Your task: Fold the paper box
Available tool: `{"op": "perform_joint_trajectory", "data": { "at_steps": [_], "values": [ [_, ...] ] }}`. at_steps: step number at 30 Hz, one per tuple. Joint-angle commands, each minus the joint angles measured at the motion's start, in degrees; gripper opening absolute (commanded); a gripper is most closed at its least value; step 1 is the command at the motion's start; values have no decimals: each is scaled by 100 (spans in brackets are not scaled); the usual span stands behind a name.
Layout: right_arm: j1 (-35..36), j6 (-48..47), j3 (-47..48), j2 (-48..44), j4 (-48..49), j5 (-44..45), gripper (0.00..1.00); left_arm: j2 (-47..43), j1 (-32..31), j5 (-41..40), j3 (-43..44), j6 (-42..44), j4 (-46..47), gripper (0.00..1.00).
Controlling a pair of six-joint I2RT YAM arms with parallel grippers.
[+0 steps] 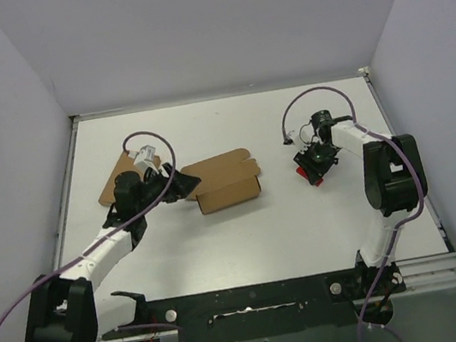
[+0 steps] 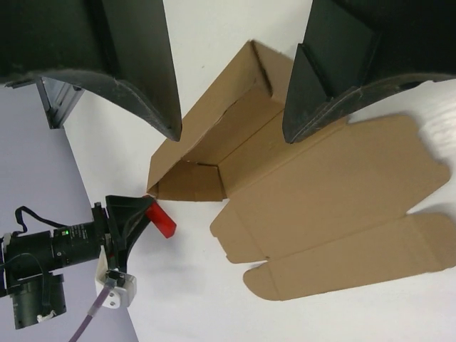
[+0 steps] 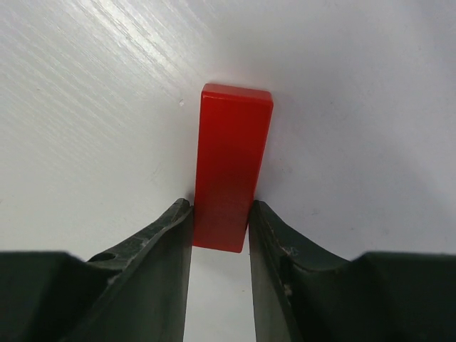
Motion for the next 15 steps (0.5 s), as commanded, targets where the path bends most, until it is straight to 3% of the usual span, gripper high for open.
{"op": "perform_joint_trajectory", "data": {
  "at_steps": [1,15],
  "values": [
    [-55,25,217,-297,8,-261,10,663,-314,298,799,337,384,55],
    [-92,386,93,-1303,318,-2422,7,1499,-777,706,1236,976,23,47]
  ]
}}
